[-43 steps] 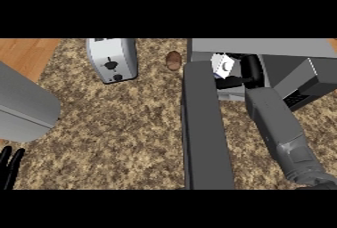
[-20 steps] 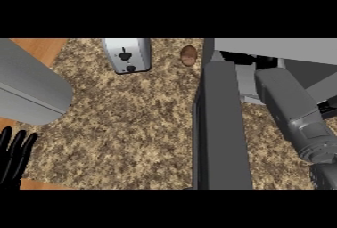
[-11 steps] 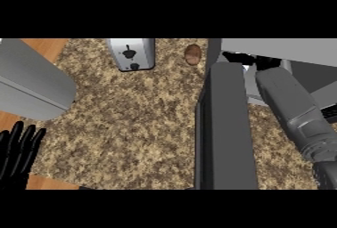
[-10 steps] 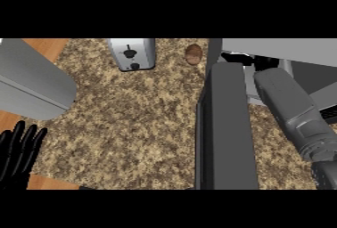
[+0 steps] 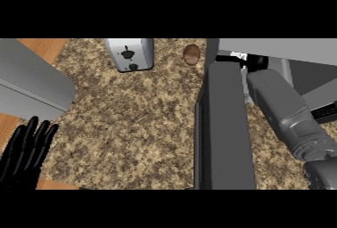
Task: Pick up the milk, place it into the microwave and close the microwave
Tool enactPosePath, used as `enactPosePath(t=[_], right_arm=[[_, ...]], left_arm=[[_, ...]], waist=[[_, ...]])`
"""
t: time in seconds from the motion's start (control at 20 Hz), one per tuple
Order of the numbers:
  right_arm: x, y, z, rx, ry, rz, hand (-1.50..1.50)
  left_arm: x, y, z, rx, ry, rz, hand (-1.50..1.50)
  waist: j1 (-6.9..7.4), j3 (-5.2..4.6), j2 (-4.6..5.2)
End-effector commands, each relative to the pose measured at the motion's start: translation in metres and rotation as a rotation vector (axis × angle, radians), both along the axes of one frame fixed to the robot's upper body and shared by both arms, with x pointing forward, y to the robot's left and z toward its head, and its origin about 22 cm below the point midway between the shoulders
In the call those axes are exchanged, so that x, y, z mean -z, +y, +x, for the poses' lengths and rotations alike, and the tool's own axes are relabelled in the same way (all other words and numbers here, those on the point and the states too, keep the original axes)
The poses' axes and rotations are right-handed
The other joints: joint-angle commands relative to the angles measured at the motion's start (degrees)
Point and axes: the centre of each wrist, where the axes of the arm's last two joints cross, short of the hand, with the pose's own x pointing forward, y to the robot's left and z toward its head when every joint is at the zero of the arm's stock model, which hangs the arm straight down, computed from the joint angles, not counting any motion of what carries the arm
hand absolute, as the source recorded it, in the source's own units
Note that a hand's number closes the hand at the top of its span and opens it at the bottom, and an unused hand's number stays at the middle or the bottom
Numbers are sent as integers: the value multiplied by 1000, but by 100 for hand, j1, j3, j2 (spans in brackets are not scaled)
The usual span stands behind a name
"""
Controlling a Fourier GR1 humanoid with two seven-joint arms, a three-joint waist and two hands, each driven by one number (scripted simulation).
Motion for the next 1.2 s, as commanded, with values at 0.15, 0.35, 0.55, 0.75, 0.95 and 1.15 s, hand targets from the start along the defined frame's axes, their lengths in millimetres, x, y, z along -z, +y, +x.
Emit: enactPosePath(t=[0.15,0.35,0.55,0.75,0.95,1.15], right_arm=[[2,-4,-1,-33,13,78,-150],[11,-16,-6,-32,19,63,-150],[19,-29,-10,-29,31,59,-150],[13,-36,-9,-56,43,80,-150],[35,-27,-18,-101,40,116,-150],[44,-41,-25,-108,46,146,-150]], left_arm=[[-2,-5,3,8,-8,15,-150],[1,-10,4,11,-13,18,-150],[1,-20,1,15,17,14,-150],[1,-27,0,33,-3,6,-150],[0,-30,0,33,6,6,-150],[-3,-35,0,41,6,11,-150]], waist=[[-45,-3,-54],[-91,-7,-71],[-147,-1,-102],[-156,-7,-146],[-193,-3,-153],[-290,-4,-205]])
